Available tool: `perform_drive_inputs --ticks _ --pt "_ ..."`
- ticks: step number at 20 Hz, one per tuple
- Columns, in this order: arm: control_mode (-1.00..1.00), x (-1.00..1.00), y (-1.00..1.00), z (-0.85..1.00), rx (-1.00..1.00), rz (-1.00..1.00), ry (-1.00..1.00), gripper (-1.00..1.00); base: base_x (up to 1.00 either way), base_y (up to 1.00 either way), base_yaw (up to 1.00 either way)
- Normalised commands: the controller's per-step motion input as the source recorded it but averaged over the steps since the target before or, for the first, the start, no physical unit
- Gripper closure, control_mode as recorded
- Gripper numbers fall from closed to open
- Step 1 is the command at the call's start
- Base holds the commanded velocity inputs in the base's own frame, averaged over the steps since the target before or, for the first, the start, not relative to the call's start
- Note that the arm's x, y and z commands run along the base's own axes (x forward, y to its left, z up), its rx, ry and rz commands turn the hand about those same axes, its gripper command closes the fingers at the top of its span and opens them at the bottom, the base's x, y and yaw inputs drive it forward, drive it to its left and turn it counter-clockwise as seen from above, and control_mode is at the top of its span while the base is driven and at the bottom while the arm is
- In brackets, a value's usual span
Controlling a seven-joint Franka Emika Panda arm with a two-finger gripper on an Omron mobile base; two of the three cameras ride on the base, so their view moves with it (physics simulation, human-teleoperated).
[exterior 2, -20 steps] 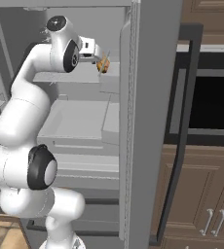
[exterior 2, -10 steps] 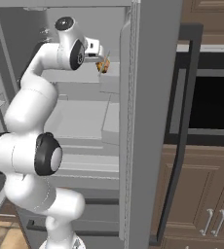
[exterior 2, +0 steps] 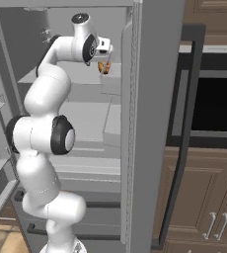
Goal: Gather the broccoli and onion from the fridge and place them on a tray on the dining counter. Then gather the chicken drumsticks from the fridge and place them on the other tray.
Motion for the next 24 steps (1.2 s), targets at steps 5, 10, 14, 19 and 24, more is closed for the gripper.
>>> perform_drive_inputs --ticks 5,10,14,19,24 --pt "-1.00 0.62 -0.10 -0.12 -0.02 0.00 0.00 -1.00 0.00 0.00 0.00" --pt "-1.00 0.45 -0.22 -0.11 -0.02 0.00 0.00 -1.00 0.00 0.00 0.00" --pt "-1.00 0.05 0.10 -0.01 0.00 0.00 0.04 -1.00 0.00 0.00 0.00" --pt "-1.00 -0.02 0.02 -0.09 0.00 0.00 0.11 -1.00 0.00 0.00 0.00" --pt "-1.00 -0.10 0.00 -0.32 0.00 -0.01 0.13 -1.00 0.00 0.00 0.00"
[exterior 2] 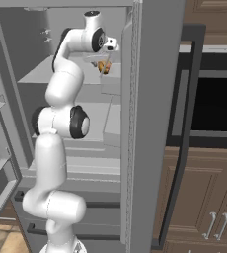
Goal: Gather the broccoli and onion from the fridge and place them on a tray on the dining counter. Then gather the chicken drumsticks from the fridge and place them on the other tray.
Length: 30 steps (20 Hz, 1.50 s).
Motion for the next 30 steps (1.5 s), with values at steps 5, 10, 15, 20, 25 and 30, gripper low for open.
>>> perform_drive_inputs --ticks 5,10,15,20,25,30 --pt "-1.00 0.00 0.00 -0.47 0.00 0.00 0.04 -1.00 0.00 0.00 0.00" --pt "-1.00 0.00 0.00 -0.33 0.00 0.00 0.00 1.00 0.00 0.00 0.00" --pt "-1.00 0.00 0.09 -0.08 0.00 0.00 -0.10 1.00 0.00 0.00 0.00" --pt "-1.00 -0.24 0.32 -0.01 0.00 0.00 -0.30 1.00 0.00 0.00 0.00" --pt "-1.00 -0.37 0.15 -0.28 0.00 0.00 -0.58 1.00 0.00 0.00 0.00" --pt "-1.00 -0.74 0.05 -0.69 0.00 0.00 -0.48 1.00 0.00 0.00 0.00"
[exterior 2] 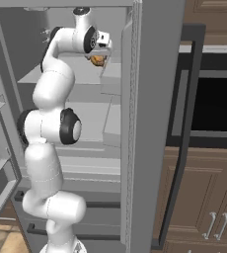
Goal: Gather the broccoli and onion from the fridge and place them on a tray on the dining counter. Then gather the chicken drumsticks from the fridge and place them on the other tray.
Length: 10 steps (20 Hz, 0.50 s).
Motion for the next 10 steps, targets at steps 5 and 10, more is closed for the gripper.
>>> perform_drive_inputs --ticks 5,10 --pt "-1.00 -0.87 0.23 -0.46 -0.01 0.00 -0.28 1.00 0.00 0.00 0.00" --pt "-1.00 -0.82 0.19 0.11 -0.01 0.00 -0.13 1.00 0.00 0.00 0.00"
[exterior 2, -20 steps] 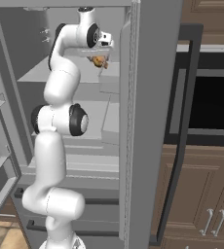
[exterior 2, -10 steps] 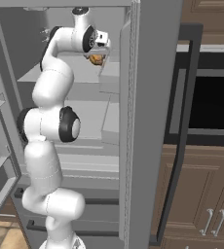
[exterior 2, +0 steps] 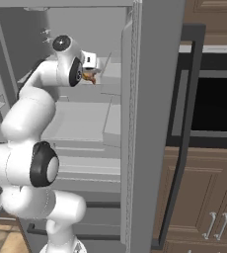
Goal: Gather the broccoli and onion from the fridge and place them on a tray on the dining counter. Then gather the chicken drumsticks from the fridge and place them on the other tray.
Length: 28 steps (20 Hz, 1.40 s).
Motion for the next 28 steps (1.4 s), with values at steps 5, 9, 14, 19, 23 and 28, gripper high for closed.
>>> perform_drive_inputs --ticks 5,9,14,19,23,28 --pt "-1.00 -0.82 0.00 1.00 0.05 0.00 0.00 1.00 0.00 0.00 0.00" --pt "-1.00 -0.99 0.05 0.57 0.09 0.00 0.05 1.00 0.00 0.00 0.00" --pt "-1.00 -1.00 0.05 0.03 0.02 -0.03 0.17 1.00 0.00 0.00 0.00" --pt "-1.00 -1.00 0.03 0.00 0.00 -0.07 0.12 1.00 0.00 0.00 0.00" --pt "-1.00 -0.96 0.03 -0.03 -0.02 -0.05 0.27 1.00 0.00 0.00 0.00" --pt "-1.00 -0.57 0.00 -0.56 0.00 0.00 0.30 1.00 0.00 0.00 0.00"
